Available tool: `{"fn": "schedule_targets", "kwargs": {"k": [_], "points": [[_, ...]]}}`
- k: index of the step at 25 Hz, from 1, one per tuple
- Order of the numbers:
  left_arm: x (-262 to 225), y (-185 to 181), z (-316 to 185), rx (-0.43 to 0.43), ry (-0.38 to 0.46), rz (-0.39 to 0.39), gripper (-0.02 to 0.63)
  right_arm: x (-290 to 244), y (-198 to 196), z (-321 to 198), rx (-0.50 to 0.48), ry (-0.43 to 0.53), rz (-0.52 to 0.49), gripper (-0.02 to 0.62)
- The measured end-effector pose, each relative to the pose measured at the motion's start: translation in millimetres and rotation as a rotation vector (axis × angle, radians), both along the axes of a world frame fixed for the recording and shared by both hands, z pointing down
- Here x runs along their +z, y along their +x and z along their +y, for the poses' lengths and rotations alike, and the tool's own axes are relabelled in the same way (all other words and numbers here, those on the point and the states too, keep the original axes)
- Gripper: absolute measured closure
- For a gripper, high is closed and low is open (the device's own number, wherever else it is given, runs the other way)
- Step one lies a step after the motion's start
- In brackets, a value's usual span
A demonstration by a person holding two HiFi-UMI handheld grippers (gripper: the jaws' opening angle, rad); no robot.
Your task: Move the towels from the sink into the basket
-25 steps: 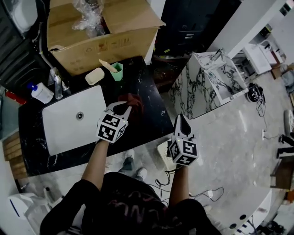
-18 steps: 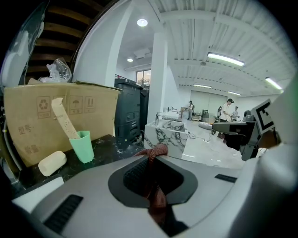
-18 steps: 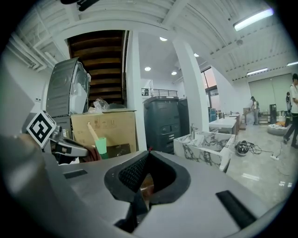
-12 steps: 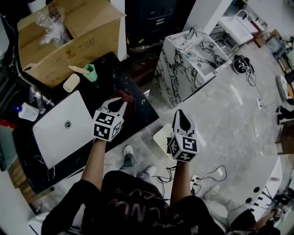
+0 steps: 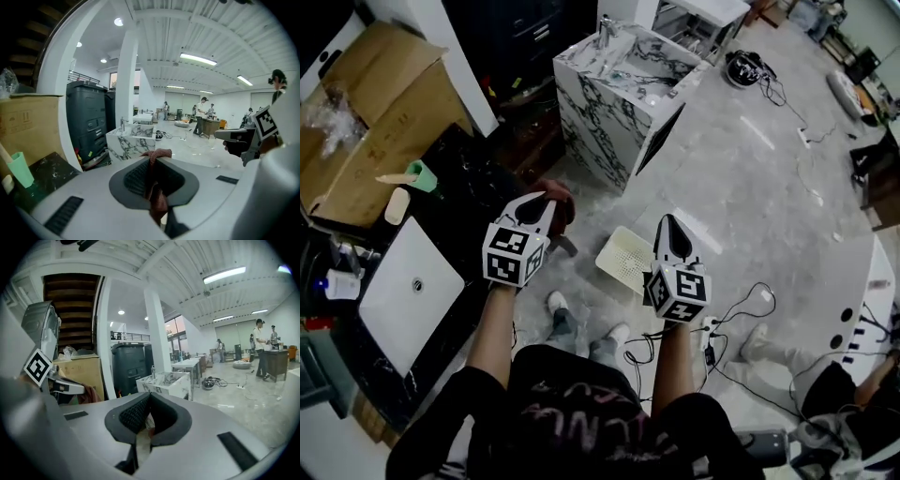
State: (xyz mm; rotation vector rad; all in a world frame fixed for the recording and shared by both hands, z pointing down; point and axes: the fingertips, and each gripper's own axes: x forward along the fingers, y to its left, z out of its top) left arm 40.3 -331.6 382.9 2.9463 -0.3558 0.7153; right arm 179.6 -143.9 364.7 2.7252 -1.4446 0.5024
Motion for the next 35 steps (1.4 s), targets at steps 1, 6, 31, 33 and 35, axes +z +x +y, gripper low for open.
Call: {"fn": "schedule_targets", "kwargs": {"k": [1,6,31,33,35], "points": [[-0.6,9.9,9.7,0.022,-0.001,0.002,0.568,-0.1,5.4,12.0,0.021,0.003,0.000,0.580],[-2.4,56.5,61.4,0.126,-0.003,0.005,0.568,3.3,30.2,75.2,0.119,-0.004,-0.006,0.580],[111.5,172.0,207.0,0.426,-0.107,-0.087,0.568,102.0,87.8,224.9,0.371,-0.066,-0.107,0.580],[132.1,175.5,211.9,0.438,-0.120,-0.115,0.568,118.7,89.6,229.8,0.375,-0.062,-0.126,0.580],[155.8,177.2,217.2,0.444,-0.137,-0.141,0.568,140.2,91.5,236.9,0.385,-0.087,-0.141,0.580]]}}
